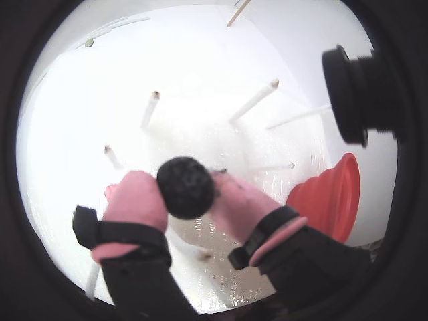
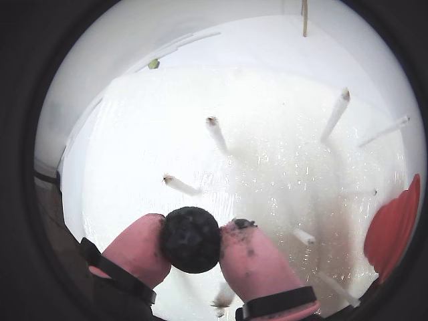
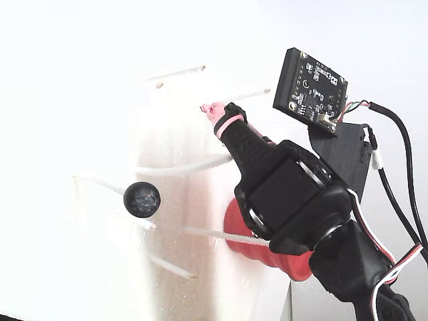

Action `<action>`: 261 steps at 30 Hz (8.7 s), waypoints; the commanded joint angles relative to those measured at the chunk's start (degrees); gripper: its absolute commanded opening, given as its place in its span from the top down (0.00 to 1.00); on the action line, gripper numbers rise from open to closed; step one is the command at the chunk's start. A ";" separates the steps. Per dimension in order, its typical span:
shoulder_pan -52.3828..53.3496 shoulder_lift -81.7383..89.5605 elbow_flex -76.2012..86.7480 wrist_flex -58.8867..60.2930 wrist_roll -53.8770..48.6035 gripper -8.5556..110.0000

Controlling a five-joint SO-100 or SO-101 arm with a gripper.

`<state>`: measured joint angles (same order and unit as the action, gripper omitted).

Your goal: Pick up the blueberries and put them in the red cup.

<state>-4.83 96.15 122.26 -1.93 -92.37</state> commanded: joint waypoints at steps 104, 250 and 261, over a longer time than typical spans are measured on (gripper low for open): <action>31.90 15.38 -4.04 16.88 -8.79 0.78; -14.41 22.59 10.90 18.11 -0.44 0.75; -14.94 19.34 9.84 13.27 0.79 0.75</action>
<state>-19.51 114.87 137.46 13.45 -92.20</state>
